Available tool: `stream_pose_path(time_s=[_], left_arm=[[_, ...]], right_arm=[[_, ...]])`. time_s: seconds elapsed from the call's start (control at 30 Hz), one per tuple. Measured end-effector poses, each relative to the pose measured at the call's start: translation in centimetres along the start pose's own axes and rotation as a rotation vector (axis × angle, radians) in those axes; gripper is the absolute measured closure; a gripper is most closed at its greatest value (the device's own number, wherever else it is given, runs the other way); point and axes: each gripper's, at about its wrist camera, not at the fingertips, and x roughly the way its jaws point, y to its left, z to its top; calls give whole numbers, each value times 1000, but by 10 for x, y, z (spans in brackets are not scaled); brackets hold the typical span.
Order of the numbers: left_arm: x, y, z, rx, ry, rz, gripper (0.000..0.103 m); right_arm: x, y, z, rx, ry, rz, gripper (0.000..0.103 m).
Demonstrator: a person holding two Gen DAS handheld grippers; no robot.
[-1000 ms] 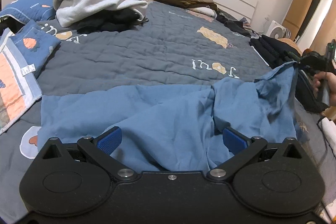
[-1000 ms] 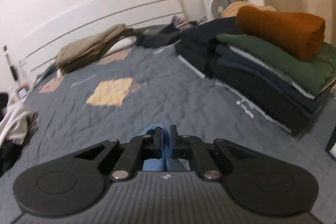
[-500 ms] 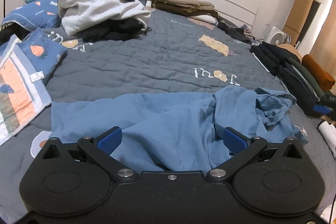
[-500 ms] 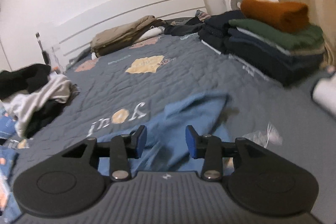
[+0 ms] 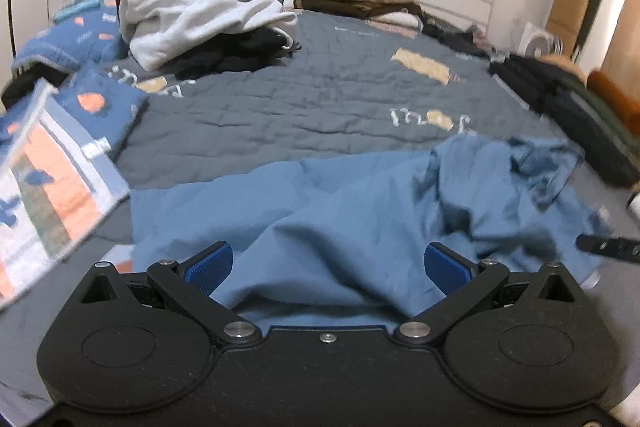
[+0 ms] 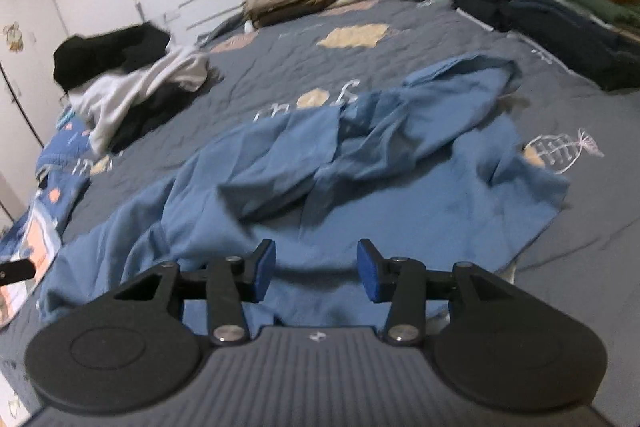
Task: Fold clothes
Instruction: 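Release the shirt from the right gripper onto the bed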
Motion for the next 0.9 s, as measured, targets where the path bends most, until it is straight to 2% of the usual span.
stream_pose_path(time_s=[0.07, 0.17, 0.27, 0.4, 0.63, 0.83, 0.9], left_arm=[[-4, 0, -2, 41, -19, 27, 0], [-4, -1, -8, 63, -13, 23, 0], [-1, -12, -17, 121, 6, 12, 0], [8, -37, -34, 253, 26, 3, 0], [29, -65, -61, 427, 11, 30, 1], [44, -77, -71, 494, 15, 53, 16], [48, -80, -73, 514, 18, 57, 24]], right_arm=[[0, 6, -5, -22, 19, 16, 59], [-2, 12, -8, -53, 18, 26, 59], [0, 8, -9, -9, 37, 43, 59], [-2, 5, -5, 28, 32, 63, 59], [-9, -3, 0, 83, 17, 82, 59], [-12, -4, 2, 89, 18, 109, 59], [-11, -5, 1, 93, 25, 106, 59]])
